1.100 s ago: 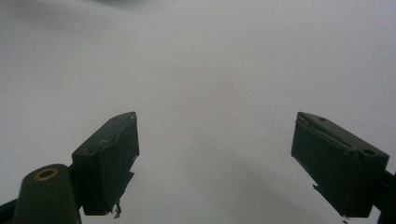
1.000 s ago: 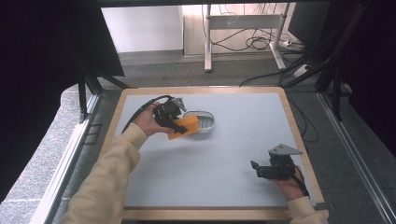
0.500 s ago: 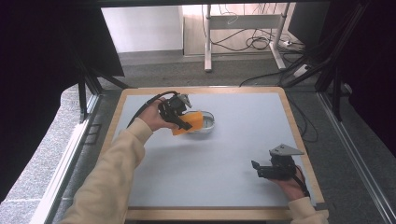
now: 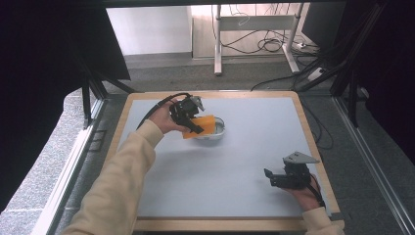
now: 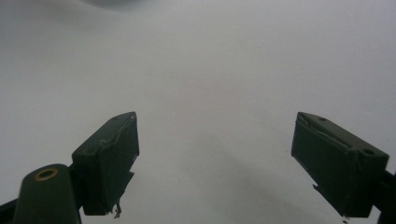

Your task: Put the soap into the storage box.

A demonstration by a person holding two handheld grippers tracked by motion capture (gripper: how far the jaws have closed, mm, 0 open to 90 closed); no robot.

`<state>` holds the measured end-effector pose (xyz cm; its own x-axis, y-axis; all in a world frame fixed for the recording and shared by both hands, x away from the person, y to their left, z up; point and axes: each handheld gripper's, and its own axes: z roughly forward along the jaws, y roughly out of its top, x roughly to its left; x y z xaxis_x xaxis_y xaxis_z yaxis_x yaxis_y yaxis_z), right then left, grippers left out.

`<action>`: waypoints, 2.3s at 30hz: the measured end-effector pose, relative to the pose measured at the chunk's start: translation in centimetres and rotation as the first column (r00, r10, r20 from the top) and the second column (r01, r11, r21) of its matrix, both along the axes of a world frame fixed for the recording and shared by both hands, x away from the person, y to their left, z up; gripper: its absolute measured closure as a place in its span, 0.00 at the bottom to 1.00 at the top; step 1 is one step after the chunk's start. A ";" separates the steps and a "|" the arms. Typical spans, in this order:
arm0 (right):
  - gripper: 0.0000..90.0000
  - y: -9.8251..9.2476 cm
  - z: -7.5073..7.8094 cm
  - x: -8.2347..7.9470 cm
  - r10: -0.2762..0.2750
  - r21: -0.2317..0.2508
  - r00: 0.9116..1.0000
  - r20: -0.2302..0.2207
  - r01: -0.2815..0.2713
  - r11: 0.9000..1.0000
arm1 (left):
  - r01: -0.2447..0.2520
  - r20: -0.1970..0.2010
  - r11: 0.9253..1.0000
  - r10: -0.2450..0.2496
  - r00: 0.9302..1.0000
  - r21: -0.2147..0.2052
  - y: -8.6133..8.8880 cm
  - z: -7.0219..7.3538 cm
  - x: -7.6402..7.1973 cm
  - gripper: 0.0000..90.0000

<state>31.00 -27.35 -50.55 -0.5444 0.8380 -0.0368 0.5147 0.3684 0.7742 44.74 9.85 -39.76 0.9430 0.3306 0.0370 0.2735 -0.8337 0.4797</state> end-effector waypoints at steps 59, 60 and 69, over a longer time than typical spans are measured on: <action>0.17 -0.4 -0.2 -0.1 -0.011 -0.007 1.000 -0.007 0.011 1.000 | 0.132 -0.070 0.990 -0.128 0.989 0.047 -3.5 -4.7 6.7 0.69; 0.17 -0.4 -0.2 -0.1 -0.011 -0.007 1.000 -0.007 0.011 1.000 | 0.123 -0.070 0.992 -0.120 0.990 0.038 -3.5 -4.8 6.7 0.69; 0.17 -0.4 -0.2 -0.1 -0.007 -0.011 1.000 -0.009 0.007 1.000 | 0.129 -0.055 0.990 -0.126 0.990 0.059 -3.6 -5.4 7.0 0.68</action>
